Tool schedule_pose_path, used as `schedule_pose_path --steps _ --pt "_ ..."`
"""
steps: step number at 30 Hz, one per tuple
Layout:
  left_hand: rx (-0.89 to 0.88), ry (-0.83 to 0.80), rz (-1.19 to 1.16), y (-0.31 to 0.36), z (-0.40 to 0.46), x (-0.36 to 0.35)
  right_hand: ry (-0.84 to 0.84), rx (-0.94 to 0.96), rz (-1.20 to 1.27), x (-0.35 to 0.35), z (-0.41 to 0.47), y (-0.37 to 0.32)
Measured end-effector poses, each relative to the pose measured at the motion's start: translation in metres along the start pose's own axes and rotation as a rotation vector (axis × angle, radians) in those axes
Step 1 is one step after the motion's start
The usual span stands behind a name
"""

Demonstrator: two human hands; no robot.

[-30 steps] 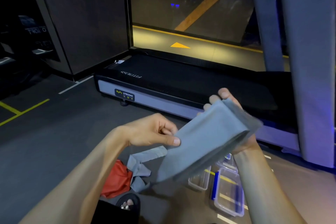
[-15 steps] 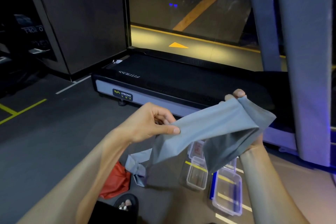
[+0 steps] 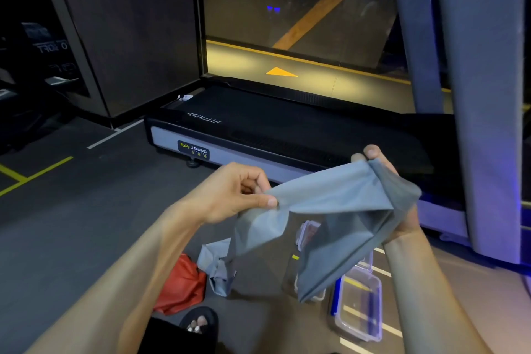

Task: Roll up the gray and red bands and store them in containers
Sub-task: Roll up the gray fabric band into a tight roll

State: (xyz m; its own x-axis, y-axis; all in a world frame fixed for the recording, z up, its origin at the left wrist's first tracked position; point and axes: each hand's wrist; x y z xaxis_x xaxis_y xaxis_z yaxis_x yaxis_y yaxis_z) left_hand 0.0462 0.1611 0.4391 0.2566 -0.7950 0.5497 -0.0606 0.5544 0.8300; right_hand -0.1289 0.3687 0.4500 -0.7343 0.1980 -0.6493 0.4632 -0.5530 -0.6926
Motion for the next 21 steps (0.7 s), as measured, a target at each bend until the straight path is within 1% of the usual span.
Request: schedule_pose_path --steps 2,4,6,8,10,12,15,19,21 --pt "-0.021 -0.145 -0.107 0.0 -0.007 0.009 0.091 -0.008 -0.116 0.015 0.003 -0.004" --pt "-0.049 -0.245 -0.336 0.001 -0.015 0.018 0.105 -0.047 -0.294 0.023 0.004 -0.004" --pt "-0.081 -0.278 -0.532 0.002 -0.018 0.021 0.05 -0.112 -0.357 0.028 0.002 0.001" --pt "-0.12 -0.303 -0.623 0.004 -0.016 0.019 0.005 -0.193 -0.393 0.028 0.002 0.009" --pt "-0.149 -0.325 -0.7 0.006 -0.013 0.014 0.006 -0.217 -0.418 0.027 0.002 0.013" --pt "-0.165 -0.34 -0.745 0.007 -0.012 0.011 -0.008 -0.224 -0.419 0.027 0.002 0.014" --pt "-0.175 -0.298 -0.774 0.007 -0.011 0.008 -0.031 -0.277 -0.381 0.025 0.001 0.019" --pt "-0.13 -0.204 -0.685 0.009 -0.015 0.017 -0.032 -0.258 -0.356 0.023 -0.001 0.018" --pt "-0.07 -0.184 -0.61 0.002 -0.018 0.027 -0.018 -0.223 -0.261 0.023 -0.003 0.01"
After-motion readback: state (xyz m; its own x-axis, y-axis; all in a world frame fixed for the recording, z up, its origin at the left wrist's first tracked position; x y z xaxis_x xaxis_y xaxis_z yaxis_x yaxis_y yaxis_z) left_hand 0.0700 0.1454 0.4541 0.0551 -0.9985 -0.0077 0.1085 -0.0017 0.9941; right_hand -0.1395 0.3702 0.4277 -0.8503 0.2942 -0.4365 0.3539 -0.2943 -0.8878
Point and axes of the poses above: each hand's wrist, its own z-axis towards the middle knuckle, its own x-axis out of the back of the hand, y = z × x, and after that the axes turned 11 degrees about z, right-handed
